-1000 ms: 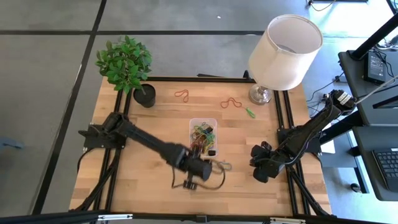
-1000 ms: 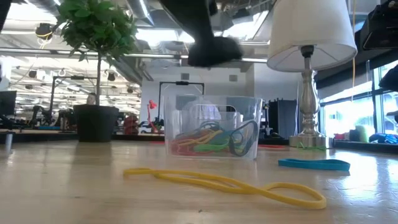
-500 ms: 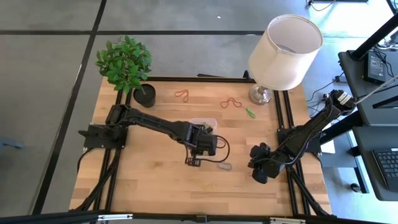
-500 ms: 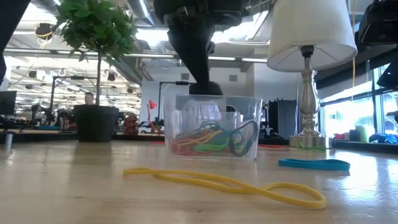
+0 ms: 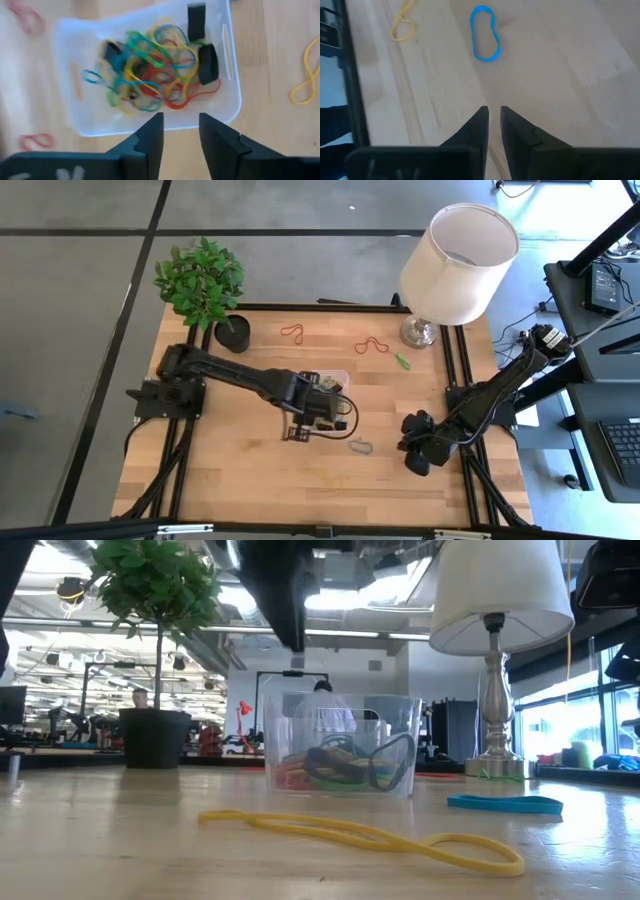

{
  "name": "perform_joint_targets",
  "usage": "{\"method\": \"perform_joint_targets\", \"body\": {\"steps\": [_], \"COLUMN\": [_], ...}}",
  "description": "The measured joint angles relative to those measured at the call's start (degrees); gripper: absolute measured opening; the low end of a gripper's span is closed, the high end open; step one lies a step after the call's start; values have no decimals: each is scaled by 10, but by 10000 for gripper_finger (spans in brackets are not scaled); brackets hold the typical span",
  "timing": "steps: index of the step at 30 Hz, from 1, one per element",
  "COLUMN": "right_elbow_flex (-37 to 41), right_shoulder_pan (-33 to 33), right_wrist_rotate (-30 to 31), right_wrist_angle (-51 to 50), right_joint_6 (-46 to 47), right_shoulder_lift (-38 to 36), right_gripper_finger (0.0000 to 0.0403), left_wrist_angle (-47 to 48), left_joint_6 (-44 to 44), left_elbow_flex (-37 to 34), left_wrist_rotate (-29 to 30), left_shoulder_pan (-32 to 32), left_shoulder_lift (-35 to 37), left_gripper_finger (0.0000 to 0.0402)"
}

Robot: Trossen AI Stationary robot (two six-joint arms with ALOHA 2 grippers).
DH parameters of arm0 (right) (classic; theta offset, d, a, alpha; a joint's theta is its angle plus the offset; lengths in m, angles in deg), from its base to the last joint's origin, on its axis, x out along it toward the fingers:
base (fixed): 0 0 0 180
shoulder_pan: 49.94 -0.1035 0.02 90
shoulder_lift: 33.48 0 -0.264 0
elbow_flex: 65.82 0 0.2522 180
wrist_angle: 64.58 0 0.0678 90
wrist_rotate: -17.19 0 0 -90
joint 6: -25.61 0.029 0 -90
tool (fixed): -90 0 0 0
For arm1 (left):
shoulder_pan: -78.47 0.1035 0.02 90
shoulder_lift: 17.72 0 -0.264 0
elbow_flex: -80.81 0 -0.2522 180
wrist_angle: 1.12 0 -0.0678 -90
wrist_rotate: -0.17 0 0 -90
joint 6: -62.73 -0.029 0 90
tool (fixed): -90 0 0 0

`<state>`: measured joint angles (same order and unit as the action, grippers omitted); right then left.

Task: Pick and place rubber bands into bin
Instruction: Put the blue rubber band into the transparent container

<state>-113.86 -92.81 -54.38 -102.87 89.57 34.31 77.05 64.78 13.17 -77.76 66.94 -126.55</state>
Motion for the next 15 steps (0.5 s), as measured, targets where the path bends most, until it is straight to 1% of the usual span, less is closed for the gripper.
{"method": "perform_joint_targets", "body": {"steps": [2,5,9,11,14,15], "right_elbow_flex": [0,0,0,-1,-26,-41], "right_shoulder_pan": [0,3,20,34,60,69], "right_wrist_rotate": [0,1,23,26,25,26], "right_wrist_angle": [11,30,59,84,88,88], "right_joint_6": [0,-1,-14,-32,-58,-71], "right_shoulder_lift": [0,0,0,1,17,27], "right_gripper_finger": [53,53,51,39,10,6], "left_wrist_angle": [-10,-53,-118,-154,-221,-243], "left_joint_6": [-19,-28,-22,-12,7,10], "left_elbow_flex": [-16,-78,-204,-271,-373,-407], "left_wrist_rotate": [15,8,-17,-32,-50,-54], "left_shoulder_pan": [-5,-5,-4,-5,-9,-11], "left_shoulder_lift": [34,105,211,265,341,365], "left_gripper_finger": [106,79,31,9,4,3]}}
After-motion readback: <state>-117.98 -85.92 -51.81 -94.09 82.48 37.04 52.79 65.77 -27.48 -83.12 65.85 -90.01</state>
